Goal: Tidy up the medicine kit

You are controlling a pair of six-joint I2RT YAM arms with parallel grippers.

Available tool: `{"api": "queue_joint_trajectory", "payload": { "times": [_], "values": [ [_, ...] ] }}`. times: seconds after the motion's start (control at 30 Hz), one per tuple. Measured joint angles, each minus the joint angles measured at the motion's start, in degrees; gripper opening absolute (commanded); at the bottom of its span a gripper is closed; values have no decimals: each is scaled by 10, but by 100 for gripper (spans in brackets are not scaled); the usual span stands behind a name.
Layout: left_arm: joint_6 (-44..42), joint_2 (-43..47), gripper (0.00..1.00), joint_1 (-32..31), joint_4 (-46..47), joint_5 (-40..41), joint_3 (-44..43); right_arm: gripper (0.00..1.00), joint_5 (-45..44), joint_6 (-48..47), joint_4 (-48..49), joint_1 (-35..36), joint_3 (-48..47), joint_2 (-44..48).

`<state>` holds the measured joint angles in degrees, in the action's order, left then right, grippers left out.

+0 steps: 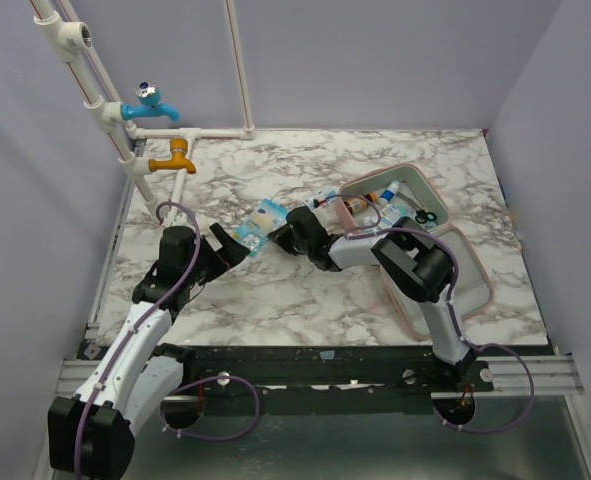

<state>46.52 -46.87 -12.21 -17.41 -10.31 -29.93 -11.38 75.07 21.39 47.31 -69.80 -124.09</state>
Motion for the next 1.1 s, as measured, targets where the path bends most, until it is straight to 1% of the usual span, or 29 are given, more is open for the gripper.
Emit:
{"api": "queue_joint_trajectory", "payload": {
  "times": [0.27, 0.53, 0.73, 0.9, 1.1],
  "values": [
    [-1, 2, 99, 2, 0, -7, 3, 1, 0, -3, 54, -4, 40, 8],
    [-3, 16, 98, 2, -3, -10, 3, 1, 13, -59, 59, -5, 136, 83],
    [-11, 20, 97, 2, -2, -30, 7, 1, 44, -140, 31, -5, 200, 149],
    [-23, 13, 94, 2, 7, -61, 14, 1, 70, -219, -22, -5, 241, 219],
    [-37, -12, 89, 2, 22, -108, 26, 1, 100, -305, -81, -5, 254, 284]
  ]
}}
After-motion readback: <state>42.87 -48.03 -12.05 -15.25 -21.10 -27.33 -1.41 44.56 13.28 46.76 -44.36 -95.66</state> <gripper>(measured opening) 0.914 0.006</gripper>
